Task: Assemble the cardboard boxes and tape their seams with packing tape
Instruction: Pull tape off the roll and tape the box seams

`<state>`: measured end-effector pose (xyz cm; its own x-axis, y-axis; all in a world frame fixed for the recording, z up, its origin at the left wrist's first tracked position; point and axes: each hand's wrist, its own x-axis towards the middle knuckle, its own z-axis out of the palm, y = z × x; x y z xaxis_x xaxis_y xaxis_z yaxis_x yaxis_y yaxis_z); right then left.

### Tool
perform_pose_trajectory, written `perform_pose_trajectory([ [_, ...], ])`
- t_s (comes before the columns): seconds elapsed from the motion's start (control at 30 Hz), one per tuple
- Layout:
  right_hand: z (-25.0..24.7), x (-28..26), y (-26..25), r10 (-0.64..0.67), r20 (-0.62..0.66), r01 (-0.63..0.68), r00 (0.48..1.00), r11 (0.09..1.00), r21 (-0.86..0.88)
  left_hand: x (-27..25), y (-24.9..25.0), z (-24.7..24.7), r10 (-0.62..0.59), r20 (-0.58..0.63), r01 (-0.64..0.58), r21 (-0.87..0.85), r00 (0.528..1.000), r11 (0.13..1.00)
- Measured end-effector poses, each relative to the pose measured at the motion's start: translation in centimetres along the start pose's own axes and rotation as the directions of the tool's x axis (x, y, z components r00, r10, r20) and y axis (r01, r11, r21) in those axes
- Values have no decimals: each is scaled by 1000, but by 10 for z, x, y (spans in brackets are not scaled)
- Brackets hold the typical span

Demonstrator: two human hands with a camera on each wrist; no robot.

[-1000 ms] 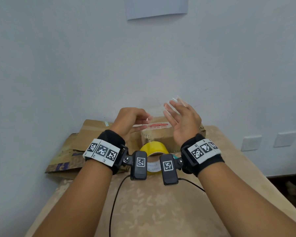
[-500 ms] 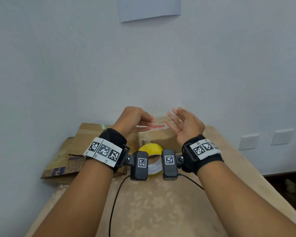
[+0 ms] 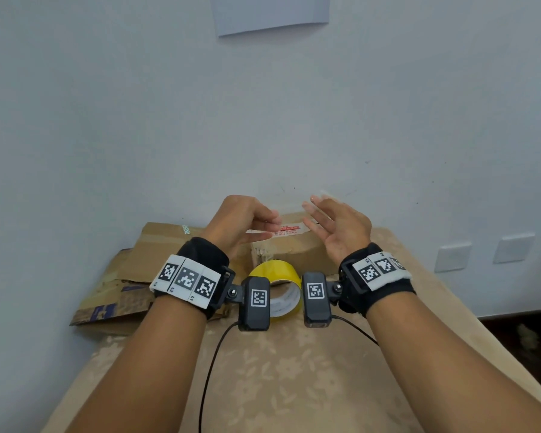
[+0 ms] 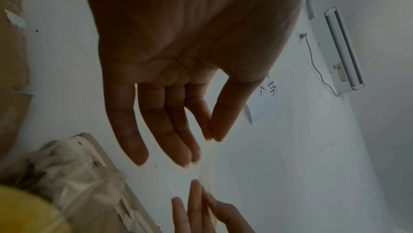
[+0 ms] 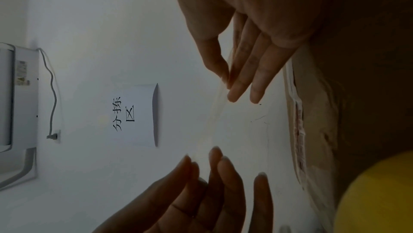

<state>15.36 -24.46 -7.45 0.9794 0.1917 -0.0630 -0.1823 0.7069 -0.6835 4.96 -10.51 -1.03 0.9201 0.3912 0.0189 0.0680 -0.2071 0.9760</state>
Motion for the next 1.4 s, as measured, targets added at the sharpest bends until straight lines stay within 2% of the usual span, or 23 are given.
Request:
perform_pose_trajectory([
  [0.17,-3,1,0,-5,12,6,1000,999,-40,-2,-2,-5,-18,20,17,20,1000,1000],
  [0.4,-1,3,-10,-74,33,80,997,976,-202,-1,-2,-8,-11,15,10,57,1000,998],
  [0.7,-1,5,-15,-125,-31,109,992,942,-317,7,5,-5,-68,41,64,74,997,995],
  [1.17,0,3,-18,-131,-160,92,978,968,-234,10,6,-11,-80,75,73,86,994,994],
  [1.4,-2,3,-19,-85,-211,67,974,994,-91,10,3,-12,-87,114,78,79,990,994],
])
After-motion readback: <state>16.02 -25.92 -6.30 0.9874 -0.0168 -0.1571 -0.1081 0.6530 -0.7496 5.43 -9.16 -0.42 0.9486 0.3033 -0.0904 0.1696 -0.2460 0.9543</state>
